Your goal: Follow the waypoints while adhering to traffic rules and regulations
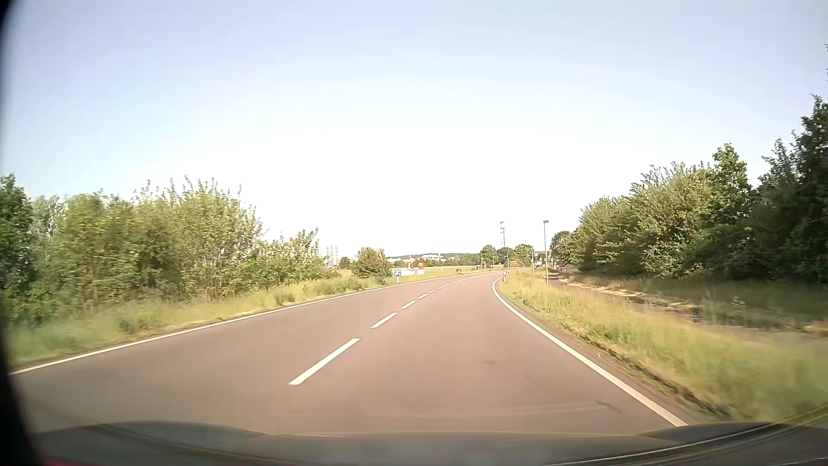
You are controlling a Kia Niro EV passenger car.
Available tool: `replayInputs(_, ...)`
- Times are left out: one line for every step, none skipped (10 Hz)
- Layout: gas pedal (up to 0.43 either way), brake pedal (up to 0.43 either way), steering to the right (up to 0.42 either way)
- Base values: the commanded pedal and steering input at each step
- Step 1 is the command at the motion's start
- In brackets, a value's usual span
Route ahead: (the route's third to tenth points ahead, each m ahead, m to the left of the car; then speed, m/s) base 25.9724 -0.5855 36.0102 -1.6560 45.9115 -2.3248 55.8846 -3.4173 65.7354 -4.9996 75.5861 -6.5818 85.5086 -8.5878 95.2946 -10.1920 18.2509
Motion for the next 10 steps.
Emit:
replayInputs(0.177, 0.030, 0.014)
replayInputs(0.177, 0.030, 0.014)
replayInputs(0.177, 0.030, 0.013)
replayInputs(0.177, 0.030, 0.013)
replayInputs(0.177, 0.030, 0.013)
replayInputs(0.177, 0.030, 0.014)
replayInputs(0.177, 0.030, 0.013)
replayInputs(0.177, 0.024, 0.014)
replayInputs(0.177, 0.030, 0.014)
replayInputs(0.177, 0.030, 0.014)
